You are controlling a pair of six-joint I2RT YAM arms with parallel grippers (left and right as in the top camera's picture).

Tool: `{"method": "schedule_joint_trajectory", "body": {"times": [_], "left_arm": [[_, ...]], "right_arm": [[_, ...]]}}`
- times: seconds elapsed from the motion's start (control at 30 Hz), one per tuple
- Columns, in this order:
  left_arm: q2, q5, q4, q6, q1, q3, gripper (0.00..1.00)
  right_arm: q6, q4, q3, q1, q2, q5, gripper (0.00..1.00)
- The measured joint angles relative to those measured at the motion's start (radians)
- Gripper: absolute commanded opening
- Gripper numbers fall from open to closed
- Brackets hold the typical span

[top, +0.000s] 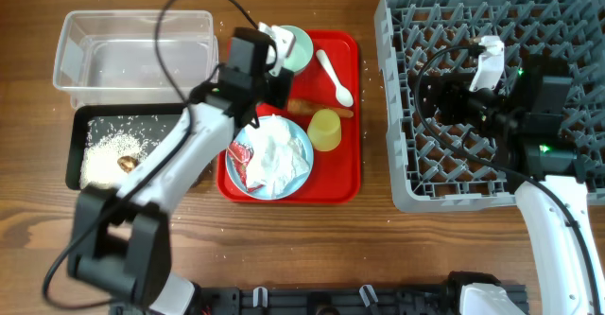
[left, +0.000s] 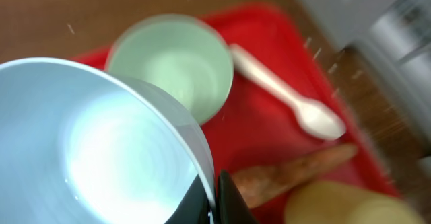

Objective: Sort waste into correct bins and load items into the dishwasher rack
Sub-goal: 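Set the blue bowl down and grasp the tissue on the plate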

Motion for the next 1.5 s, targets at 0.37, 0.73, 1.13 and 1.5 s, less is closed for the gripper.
{"method": "schedule_joint_trajectory", "body": {"times": [0.37,0.73,1.13,1.5], "left_arm": [[0.151,-0.047,-0.064,0.018,0.000,0.000,0.36],[-0.023,-0.086,-0.408,-0.279,0.001,0.071,0.93],[0.162,-0.022,-0.531,-0.570,-0.020,0.003,0.89],[0.193,-0.018,-0.555,-0.539,-0.035,0.019,0.04]], "right_arm": [[0.000,-0.011,0.000,0.000,0.000,0.000,0.83],[0.000,-0.019,0.000,0.000,0.000,0.000,0.84],[0.000,-0.029,0.000,0.000,0.000,0.000,0.84],[0.000,-0.043,0.000,0.000,0.000,0.000,0.84]]}}
